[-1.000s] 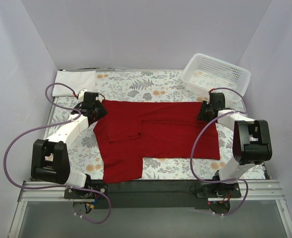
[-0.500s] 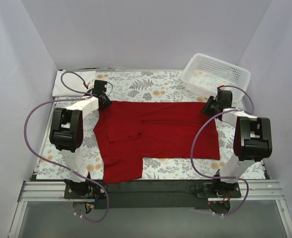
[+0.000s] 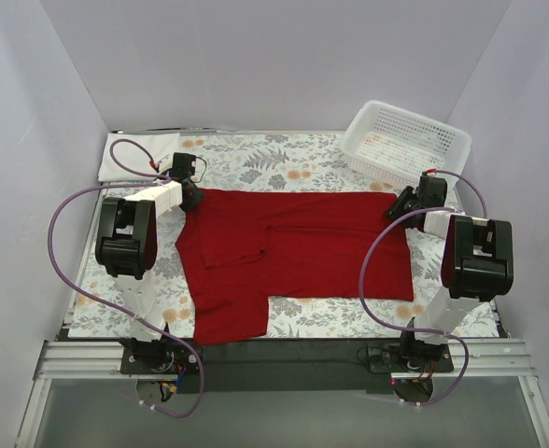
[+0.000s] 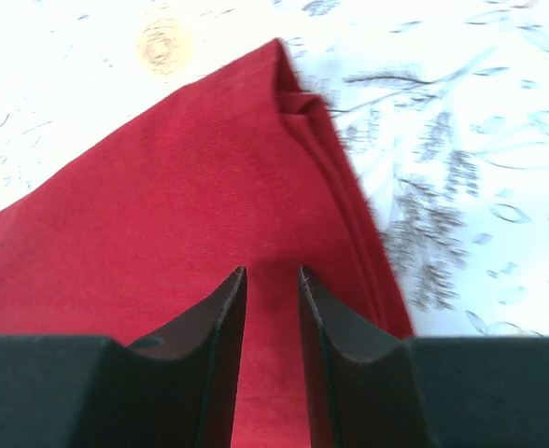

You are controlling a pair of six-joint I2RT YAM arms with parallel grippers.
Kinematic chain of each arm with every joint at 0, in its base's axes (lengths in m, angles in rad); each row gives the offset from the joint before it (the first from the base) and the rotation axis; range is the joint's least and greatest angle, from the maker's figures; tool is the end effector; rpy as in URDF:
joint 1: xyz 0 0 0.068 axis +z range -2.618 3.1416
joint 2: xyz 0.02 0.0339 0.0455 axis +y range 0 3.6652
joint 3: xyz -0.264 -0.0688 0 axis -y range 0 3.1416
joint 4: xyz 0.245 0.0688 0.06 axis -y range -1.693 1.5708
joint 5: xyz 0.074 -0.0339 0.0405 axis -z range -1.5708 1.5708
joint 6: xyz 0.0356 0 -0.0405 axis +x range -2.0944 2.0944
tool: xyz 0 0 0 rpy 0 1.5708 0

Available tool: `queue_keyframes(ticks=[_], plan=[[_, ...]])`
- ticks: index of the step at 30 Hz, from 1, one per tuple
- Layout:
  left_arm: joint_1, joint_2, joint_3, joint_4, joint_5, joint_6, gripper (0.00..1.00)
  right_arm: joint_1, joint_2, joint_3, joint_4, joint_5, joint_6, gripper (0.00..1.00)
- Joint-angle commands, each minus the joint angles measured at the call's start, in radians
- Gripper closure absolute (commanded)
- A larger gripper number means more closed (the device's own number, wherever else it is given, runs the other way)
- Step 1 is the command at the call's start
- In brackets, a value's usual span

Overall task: Fold and stack the t-shirts
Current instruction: Fold the tshirt

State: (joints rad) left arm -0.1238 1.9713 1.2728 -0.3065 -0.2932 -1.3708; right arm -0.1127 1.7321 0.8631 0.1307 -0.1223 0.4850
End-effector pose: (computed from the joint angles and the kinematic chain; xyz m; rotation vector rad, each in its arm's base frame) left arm 0.4052 -0.0401 0.1538 -1.5618 1.9860 -0.2253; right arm 0.3455 -0.0347 0.1521 0.6242 2.2398 0.3300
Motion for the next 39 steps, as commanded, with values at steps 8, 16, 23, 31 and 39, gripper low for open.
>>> queue_keyframes(ticks=[8,16,23,31,39], plan=[[0.019,0.015,-0.001,-0.06,-0.027,-0.02,0.78,-0.042,-0.051,-0.024,-0.045,0.073,-0.022,0.64],[0.03,-0.012,-0.006,-0.052,-0.027,-0.022,0.78,-0.042,-0.048,-0.015,-0.084,0.111,-0.039,0.63],[0.035,0.02,-0.021,-0.069,-0.032,-0.036,0.78,-0.059,-0.078,-0.016,-0.121,0.171,-0.04,0.63],[0.036,0.02,-0.033,-0.071,-0.026,-0.042,0.76,-0.061,-0.089,0.042,-0.181,0.152,-0.072,0.62],[0.036,0.003,-0.039,-0.051,-0.008,-0.04,0.75,-0.021,-0.154,0.044,-0.111,-0.077,-0.114,0.62]])
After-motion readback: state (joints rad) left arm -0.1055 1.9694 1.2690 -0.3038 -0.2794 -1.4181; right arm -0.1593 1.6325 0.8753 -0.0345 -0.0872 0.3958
